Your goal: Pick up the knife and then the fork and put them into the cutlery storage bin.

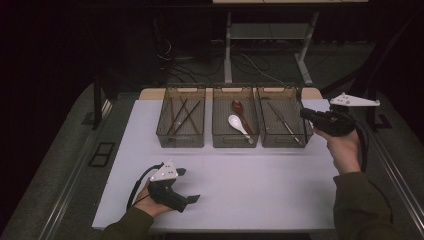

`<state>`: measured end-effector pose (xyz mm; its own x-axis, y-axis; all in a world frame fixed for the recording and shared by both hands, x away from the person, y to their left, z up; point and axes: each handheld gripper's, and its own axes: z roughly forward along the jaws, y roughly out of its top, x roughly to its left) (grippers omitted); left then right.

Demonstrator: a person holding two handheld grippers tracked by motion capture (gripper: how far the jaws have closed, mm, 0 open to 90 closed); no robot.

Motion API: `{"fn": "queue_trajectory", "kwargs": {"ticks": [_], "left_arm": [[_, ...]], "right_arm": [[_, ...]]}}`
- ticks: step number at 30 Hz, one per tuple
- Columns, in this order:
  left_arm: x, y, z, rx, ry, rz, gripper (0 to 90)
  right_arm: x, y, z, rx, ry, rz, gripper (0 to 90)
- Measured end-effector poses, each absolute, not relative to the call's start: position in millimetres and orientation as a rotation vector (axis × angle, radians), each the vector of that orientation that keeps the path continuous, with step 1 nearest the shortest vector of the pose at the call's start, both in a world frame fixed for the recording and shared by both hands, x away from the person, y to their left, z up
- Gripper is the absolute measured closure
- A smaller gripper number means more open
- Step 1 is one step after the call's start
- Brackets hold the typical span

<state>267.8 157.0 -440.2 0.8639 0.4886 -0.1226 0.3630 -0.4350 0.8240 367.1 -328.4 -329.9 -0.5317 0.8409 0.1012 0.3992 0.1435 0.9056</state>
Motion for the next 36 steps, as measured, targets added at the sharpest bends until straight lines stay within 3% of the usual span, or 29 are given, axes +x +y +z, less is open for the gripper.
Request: {"fn": "queue_trajectory", "kwargs": {"ticks": [11,36], "left_arm": [[267,156,-440,2.070,0.614,0.161,0.0],[267,155,-440,2.070,0.603,0.155,0.0]], "right_arm": [[410,-320,-324,1.232,1.907,1.331,85.3],[447,-298,-381,1.404,2.142,1.050,85.2]]}}
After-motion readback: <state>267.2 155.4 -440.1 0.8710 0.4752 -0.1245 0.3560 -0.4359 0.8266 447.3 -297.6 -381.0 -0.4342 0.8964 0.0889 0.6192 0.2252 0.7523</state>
